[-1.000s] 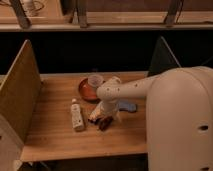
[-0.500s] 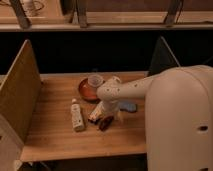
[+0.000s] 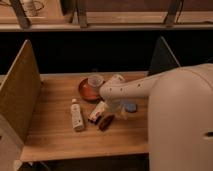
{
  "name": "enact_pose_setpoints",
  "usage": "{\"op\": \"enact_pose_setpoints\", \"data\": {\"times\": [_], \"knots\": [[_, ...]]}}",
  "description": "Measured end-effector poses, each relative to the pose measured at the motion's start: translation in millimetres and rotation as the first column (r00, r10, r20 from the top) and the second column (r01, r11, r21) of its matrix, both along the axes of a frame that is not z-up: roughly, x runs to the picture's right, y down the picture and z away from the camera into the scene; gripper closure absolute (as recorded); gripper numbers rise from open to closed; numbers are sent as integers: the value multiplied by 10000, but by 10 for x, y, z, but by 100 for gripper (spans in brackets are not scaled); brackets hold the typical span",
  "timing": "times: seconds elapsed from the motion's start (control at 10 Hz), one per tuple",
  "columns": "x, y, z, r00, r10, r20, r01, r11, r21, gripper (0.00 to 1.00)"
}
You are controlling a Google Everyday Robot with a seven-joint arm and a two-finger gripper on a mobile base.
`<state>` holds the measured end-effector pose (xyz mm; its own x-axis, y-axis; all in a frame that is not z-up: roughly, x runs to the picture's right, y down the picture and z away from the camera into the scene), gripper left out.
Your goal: Place the eraser on the white sponge
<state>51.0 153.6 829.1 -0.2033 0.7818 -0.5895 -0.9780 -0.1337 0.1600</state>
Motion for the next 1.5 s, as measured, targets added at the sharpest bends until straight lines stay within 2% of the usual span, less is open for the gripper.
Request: {"op": "enact_pose_setpoints", "data": {"times": [0.2, 0.4, 0.5, 0.6, 0.8, 0.9, 1.1, 1.2, 1.4, 1.5], "knots": [[-36, -156, 54, 9982, -415, 440, 398, 9985, 387, 20], [-355, -323, 224, 9760, -1487, 1592, 1353, 9865, 921, 20], [-606, -361, 338, 9493, -2194, 2254, 1983, 9737, 1126, 20], [-792, -340, 445, 9256, -2650, 2702, 2418, 9633, 1162, 20], [-1004, -227, 625, 8920, -3207, 3185, 3057, 9471, 976, 20], [-1058, -166, 715, 8838, -3308, 3310, 3230, 9430, 801, 20], [-1028, -128, 819, 8869, -3280, 3252, 3293, 9428, 527, 21], [-993, -132, 858, 8924, -3232, 3149, 3268, 9441, 429, 26], [-907, -173, 903, 9029, -3202, 2868, 3238, 9454, 361, 46], [-901, -200, 914, 9084, -3119, 2784, 3139, 9487, 386, 58]]}}
